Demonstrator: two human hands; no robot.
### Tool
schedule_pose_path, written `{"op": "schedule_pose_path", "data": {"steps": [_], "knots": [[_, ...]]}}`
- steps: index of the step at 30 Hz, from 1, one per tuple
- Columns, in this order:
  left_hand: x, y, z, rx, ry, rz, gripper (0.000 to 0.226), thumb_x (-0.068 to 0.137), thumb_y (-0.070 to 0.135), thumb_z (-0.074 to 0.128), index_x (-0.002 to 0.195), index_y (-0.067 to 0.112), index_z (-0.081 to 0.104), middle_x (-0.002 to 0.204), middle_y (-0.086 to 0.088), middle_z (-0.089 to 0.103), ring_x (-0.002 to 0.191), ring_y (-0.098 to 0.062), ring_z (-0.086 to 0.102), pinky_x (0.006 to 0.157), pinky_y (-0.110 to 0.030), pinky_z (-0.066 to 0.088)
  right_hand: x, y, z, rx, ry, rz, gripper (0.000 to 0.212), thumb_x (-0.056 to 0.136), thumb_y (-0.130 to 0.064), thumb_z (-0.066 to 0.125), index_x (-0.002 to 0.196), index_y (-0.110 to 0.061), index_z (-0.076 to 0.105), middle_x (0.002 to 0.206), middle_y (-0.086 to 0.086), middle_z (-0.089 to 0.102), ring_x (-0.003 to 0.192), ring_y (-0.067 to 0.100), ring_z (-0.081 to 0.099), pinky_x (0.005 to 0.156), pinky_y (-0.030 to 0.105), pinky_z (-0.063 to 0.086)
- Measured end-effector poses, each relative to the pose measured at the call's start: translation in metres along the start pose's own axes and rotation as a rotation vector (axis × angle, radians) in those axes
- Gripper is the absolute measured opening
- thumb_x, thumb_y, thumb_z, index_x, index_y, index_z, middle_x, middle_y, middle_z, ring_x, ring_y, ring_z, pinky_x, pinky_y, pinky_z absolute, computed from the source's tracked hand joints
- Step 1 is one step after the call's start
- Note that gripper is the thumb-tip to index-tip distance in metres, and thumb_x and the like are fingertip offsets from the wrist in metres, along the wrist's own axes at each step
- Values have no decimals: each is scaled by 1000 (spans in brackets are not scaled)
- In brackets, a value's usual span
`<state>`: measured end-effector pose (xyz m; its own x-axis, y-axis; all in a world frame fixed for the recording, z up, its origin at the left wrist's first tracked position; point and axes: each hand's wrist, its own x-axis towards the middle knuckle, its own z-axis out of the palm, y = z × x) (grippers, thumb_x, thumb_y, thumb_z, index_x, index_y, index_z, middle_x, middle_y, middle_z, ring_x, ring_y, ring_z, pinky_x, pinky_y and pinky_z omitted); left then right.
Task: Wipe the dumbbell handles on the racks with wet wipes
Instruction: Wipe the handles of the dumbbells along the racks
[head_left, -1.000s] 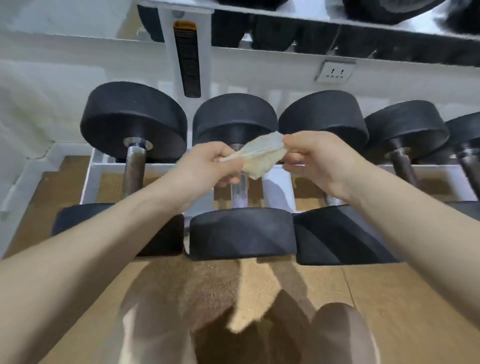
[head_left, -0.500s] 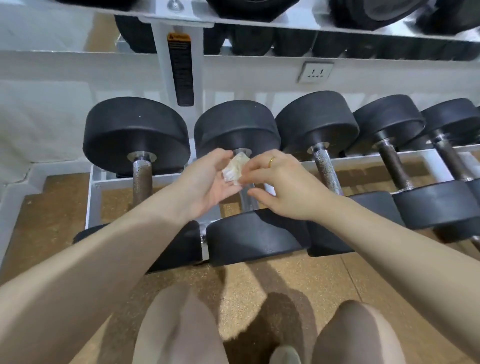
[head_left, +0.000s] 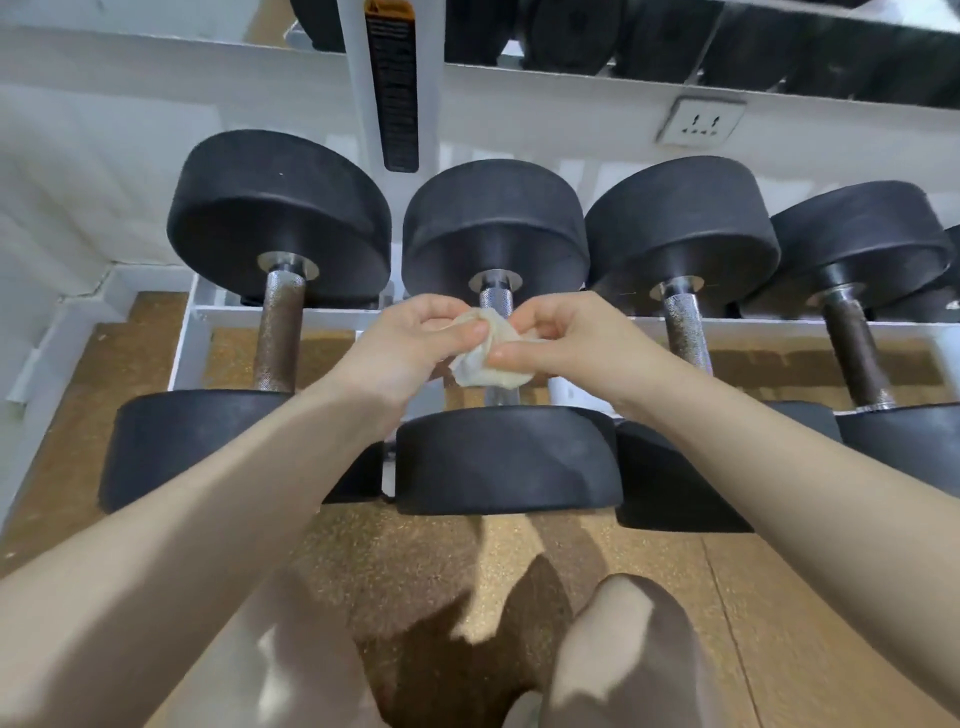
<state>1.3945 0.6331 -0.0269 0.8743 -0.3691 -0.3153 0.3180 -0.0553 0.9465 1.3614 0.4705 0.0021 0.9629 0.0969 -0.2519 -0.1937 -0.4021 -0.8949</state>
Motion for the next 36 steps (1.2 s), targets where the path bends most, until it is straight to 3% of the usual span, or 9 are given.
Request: {"op": "schedule_pose_path", "data": {"steps": [5, 8, 12, 16, 20, 25, 30, 34, 36], "knots": [[-5, -3, 2, 242, 127, 26, 27, 82, 27, 67, 106, 24, 56, 88, 8, 66, 81, -5, 60, 78, -24, 44, 20, 12, -11, -238, 223, -78, 16, 76, -10, 66, 66, -14, 54, 65, -2, 50, 62, 11, 44, 60, 18, 36], [-17, -5, -10, 558, -30, 77, 14, 79, 35, 68, 90, 31, 61, 81, 14, 64, 74, -1, 57, 73, -22, 42, 36, 23, -29, -798, 412, -445, 12, 73, -8, 65, 69, -7, 54, 87, 8, 57, 76, 27, 50, 68, 26, 45], [-30, 5, -16, 868, -253, 68, 9, 85, 36, 60, 79, 35, 67, 83, 26, 65, 81, 7, 57, 74, -13, 43, 60, 38, -24, -1281, 1, -734, 23, 58, 6, 68, 79, -2, 63, 99, 12, 65, 74, 36, 60, 52, 34, 47], [-35, 11, -18, 882, -295, 70, 11, 80, 33, 67, 79, 43, 64, 75, 33, 61, 74, 11, 56, 68, -6, 41, 73, 44, -23, -1171, -134, -617, 13, 85, -1, 50, 95, 0, 57, 111, 12, 59, 98, 34, 55, 74, 40, 45], [-37, 7, -18, 858, -257, 91, 13, 79, 28, 69, 84, 39, 68, 85, 33, 61, 82, 10, 56, 73, -7, 41, 75, 43, -23, -932, -54, -553, 30, 85, -4, 59, 114, -7, 58, 112, 8, 61, 104, 27, 56, 85, 35, 43], [-38, -1, -20, 863, -203, 135, 18, 78, 29, 70, 95, 31, 71, 91, 20, 66, 90, 5, 55, 78, -10, 40, 66, 54, -14, -847, -78, -645, 17, 81, -15, 60, 85, -2, 70, 86, 12, 58, 74, 20, 53, 65, 28, 43], [-40, 1, -20, 872, -205, 102, 24, 78, 33, 69, 101, 30, 71, 96, 14, 67, 86, 4, 55, 82, -17, 42, 42, 50, -12, -705, -375, -488, 13, 80, -14, 65, 77, -4, 72, 78, -2, 55, 68, 5, 47, 66, 8, 33], [-41, 2, -20, 826, -213, 65, 17, 76, 35, 70, 93, 36, 71, 92, 18, 67, 86, 4, 58, 85, -22, 46, 69, 31, -23, -414, 137, -323, 9, 78, -9, 68, 78, -17, 66, 74, -8, 59, 69, 2, 52, 71, 17, 41], [-40, 3, -20, 807, -213, 57, 13, 76, 35, 71, 85, 43, 68, 91, 20, 67, 86, 5, 59, 86, -23, 47, 80, 29, -20, -549, 251, -329, 3, 80, -9, 64, 81, -10, 67, 79, 2, 63, 75, 11, 53, 70, 17, 40]]}}
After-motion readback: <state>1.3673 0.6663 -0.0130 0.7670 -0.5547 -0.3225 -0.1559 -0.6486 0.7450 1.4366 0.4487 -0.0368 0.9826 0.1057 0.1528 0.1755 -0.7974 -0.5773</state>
